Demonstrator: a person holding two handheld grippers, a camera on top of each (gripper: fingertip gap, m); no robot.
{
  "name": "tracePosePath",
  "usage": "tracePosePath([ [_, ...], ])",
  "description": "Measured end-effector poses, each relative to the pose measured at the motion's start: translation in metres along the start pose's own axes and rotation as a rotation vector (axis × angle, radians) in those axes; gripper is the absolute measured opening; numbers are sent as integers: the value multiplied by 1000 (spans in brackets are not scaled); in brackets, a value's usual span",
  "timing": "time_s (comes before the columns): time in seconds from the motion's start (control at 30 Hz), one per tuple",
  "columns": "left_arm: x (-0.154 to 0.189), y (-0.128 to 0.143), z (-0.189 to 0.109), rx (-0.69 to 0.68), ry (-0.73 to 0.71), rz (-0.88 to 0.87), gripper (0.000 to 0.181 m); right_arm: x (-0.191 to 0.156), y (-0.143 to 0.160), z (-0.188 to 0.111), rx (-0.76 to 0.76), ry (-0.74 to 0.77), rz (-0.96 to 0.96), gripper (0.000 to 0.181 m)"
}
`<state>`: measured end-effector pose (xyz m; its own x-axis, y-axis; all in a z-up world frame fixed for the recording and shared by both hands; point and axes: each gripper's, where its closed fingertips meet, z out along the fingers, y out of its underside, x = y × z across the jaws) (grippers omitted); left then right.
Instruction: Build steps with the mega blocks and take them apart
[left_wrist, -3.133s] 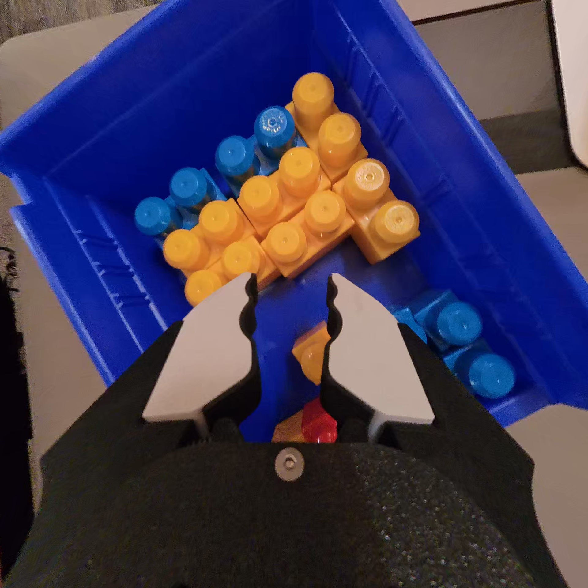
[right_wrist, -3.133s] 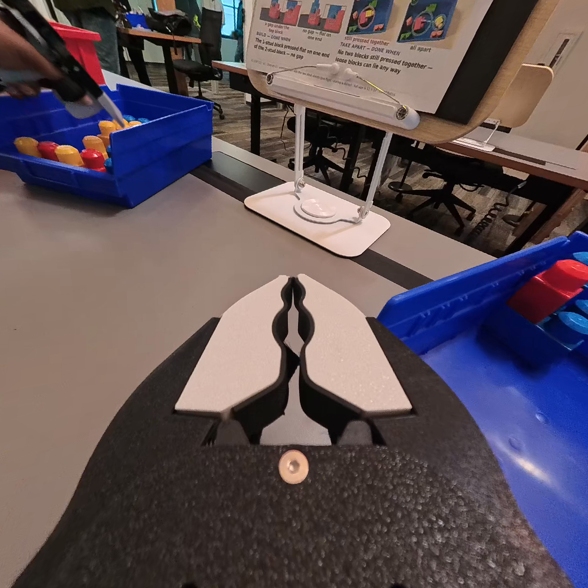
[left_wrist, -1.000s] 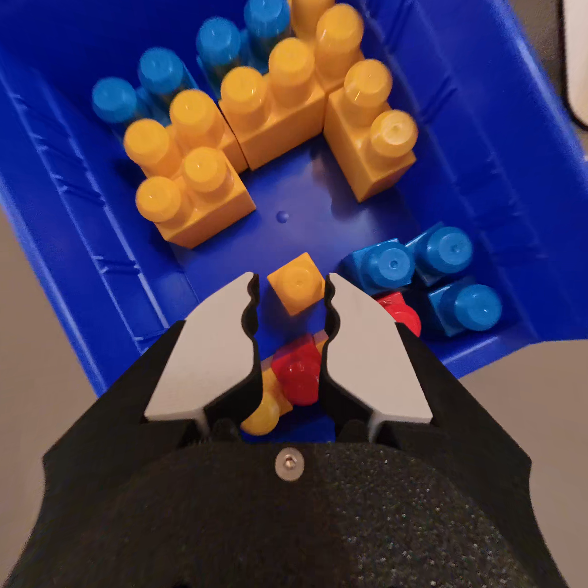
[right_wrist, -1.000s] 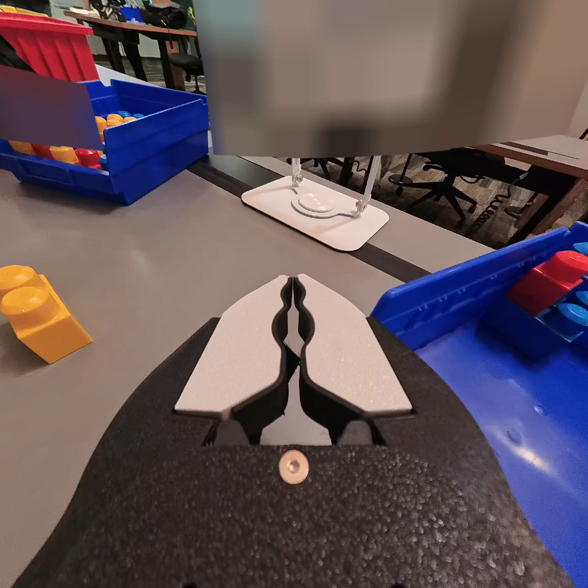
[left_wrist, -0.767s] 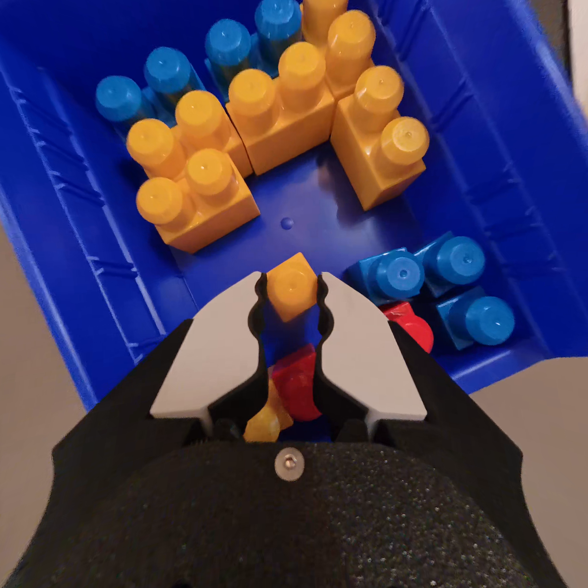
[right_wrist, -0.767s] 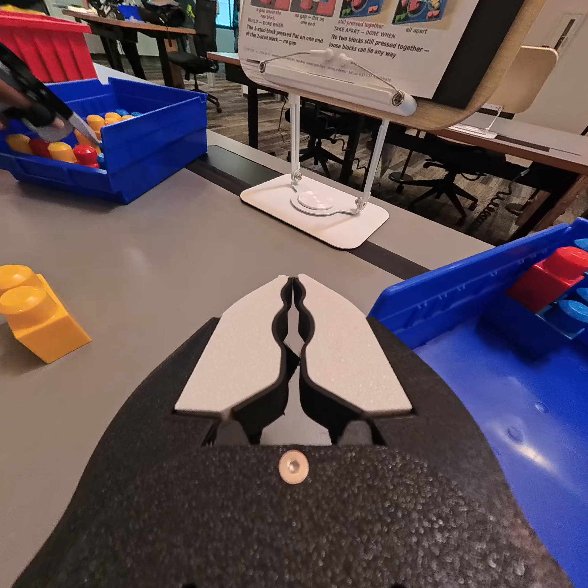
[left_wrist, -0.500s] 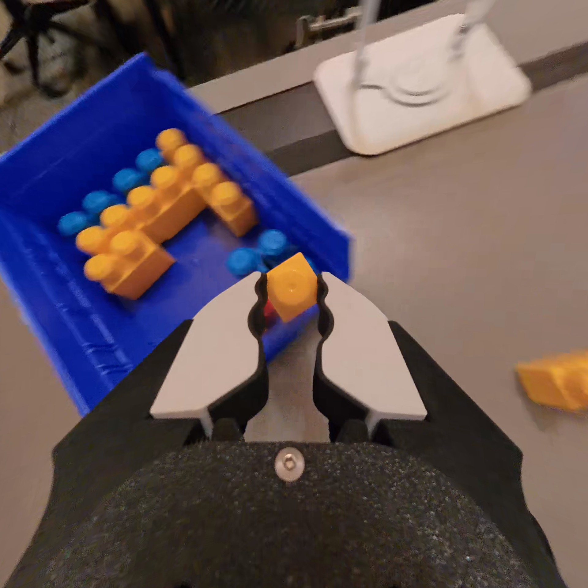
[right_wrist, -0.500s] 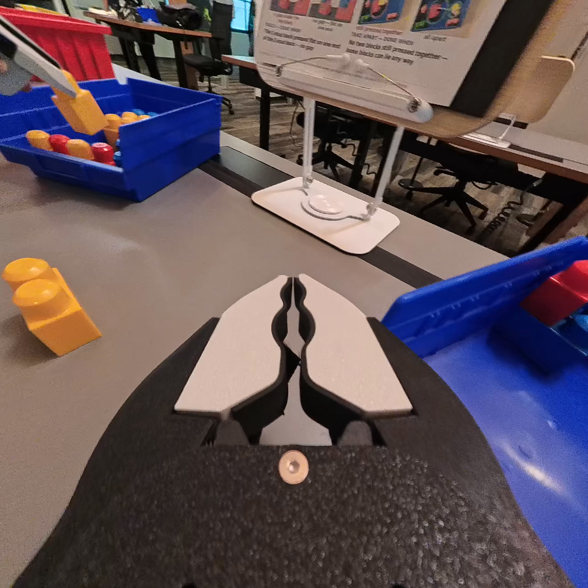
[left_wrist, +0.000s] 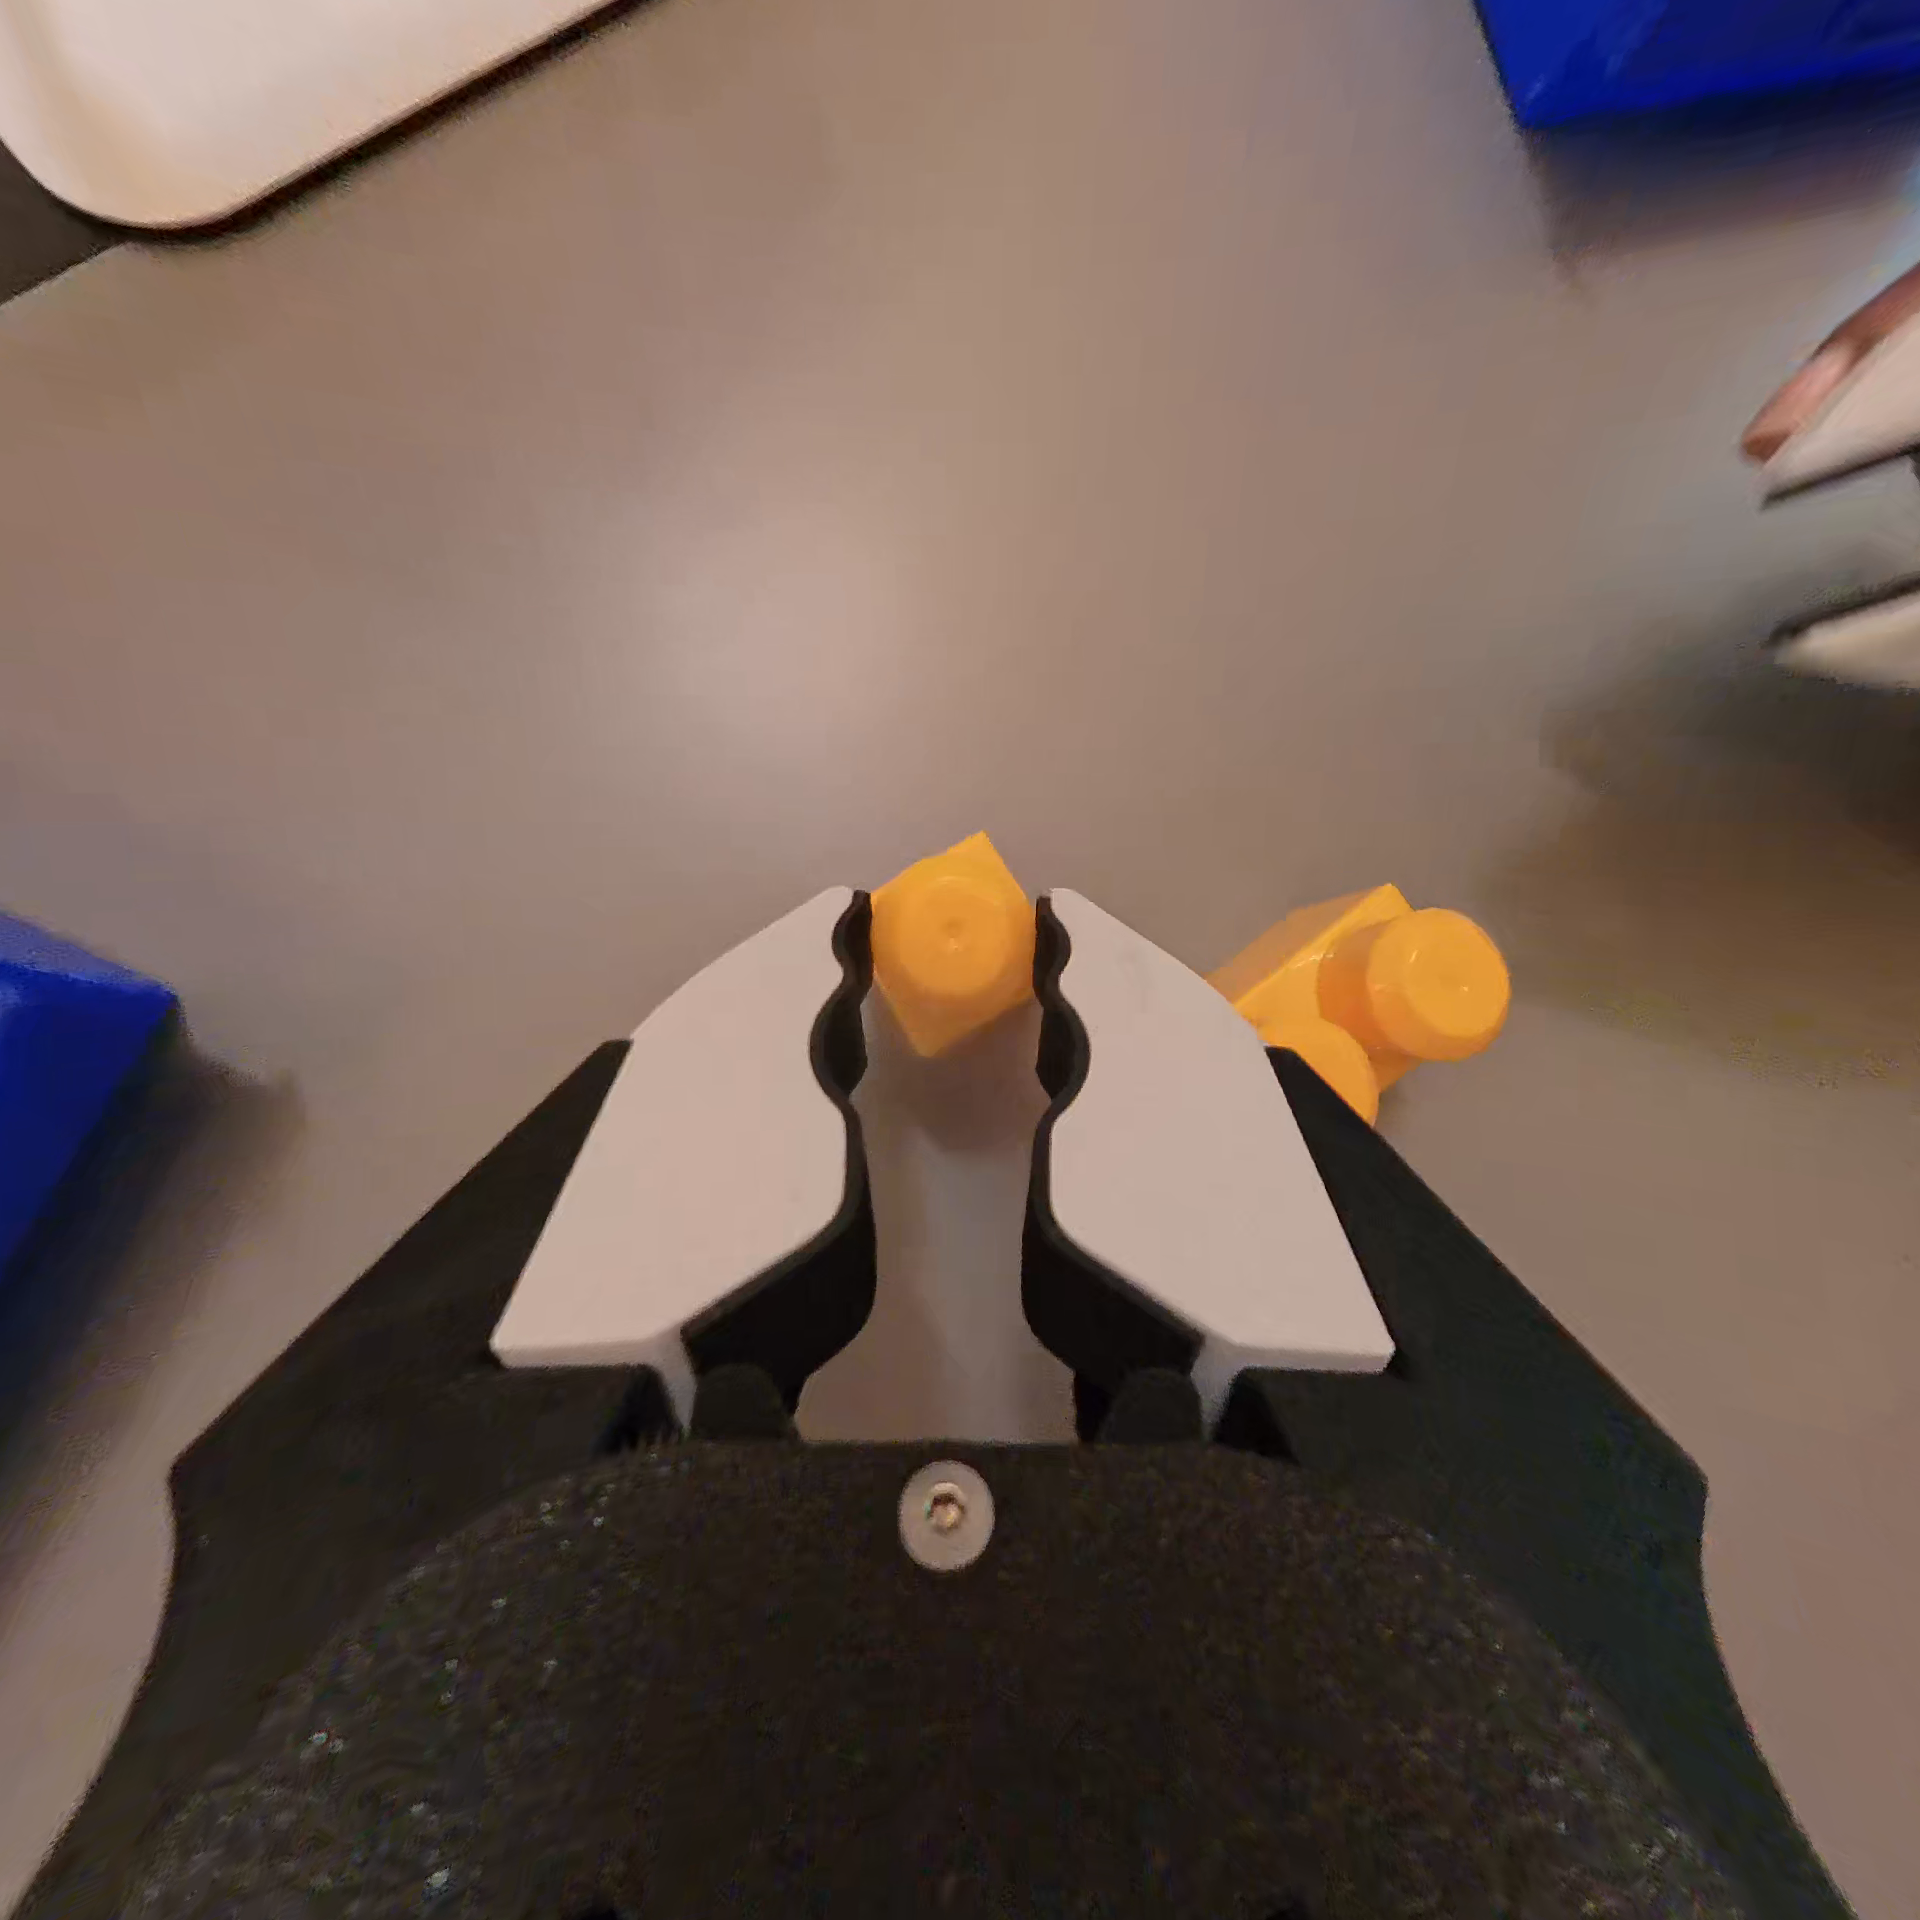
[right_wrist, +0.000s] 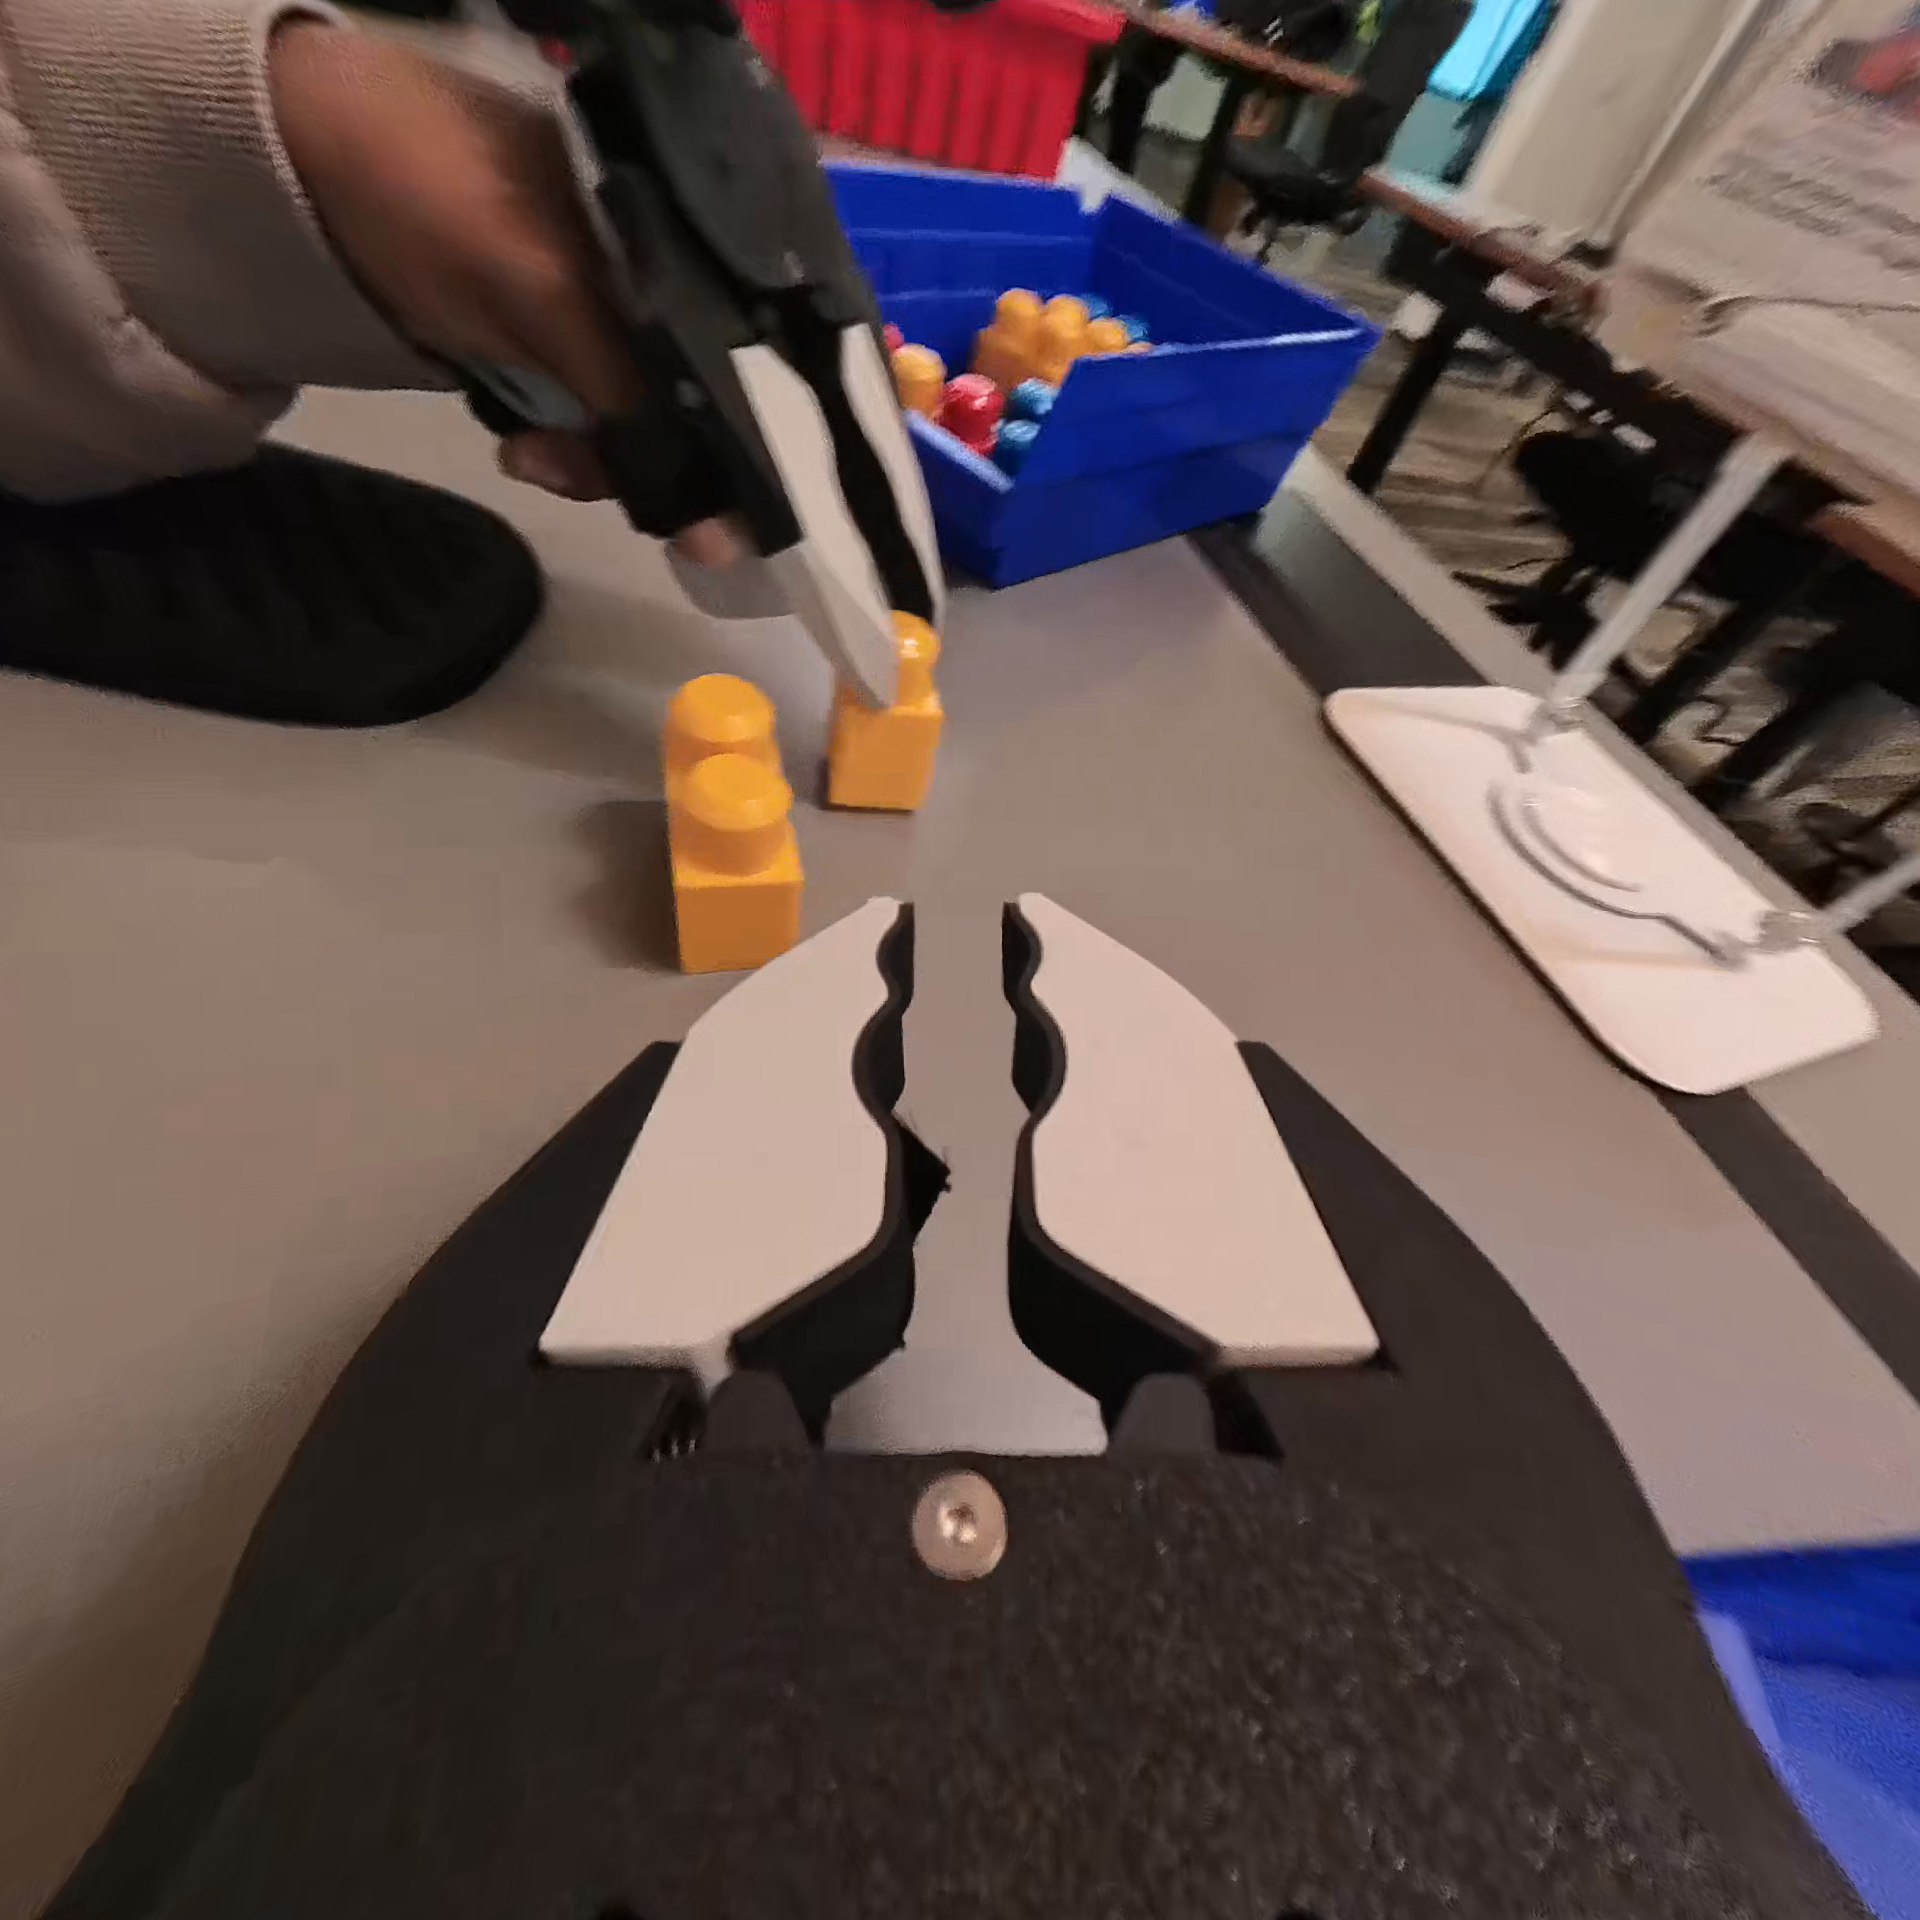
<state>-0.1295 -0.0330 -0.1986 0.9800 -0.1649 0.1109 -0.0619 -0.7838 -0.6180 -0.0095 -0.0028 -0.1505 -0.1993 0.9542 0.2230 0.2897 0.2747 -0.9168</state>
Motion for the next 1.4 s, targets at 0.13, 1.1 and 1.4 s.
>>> tracePosePath([
  [0.13,1,-2,2,43,10,0,52,-28,4,20,-139,-126,-17,33],
  [1.1,100,-72,-109,796,764,77,40,-12,-126,-1,731,-386,524,30],
  [1.4,61,-72,-130,875,655,80,37,-11,-104,33,417,-351,386,38],
])
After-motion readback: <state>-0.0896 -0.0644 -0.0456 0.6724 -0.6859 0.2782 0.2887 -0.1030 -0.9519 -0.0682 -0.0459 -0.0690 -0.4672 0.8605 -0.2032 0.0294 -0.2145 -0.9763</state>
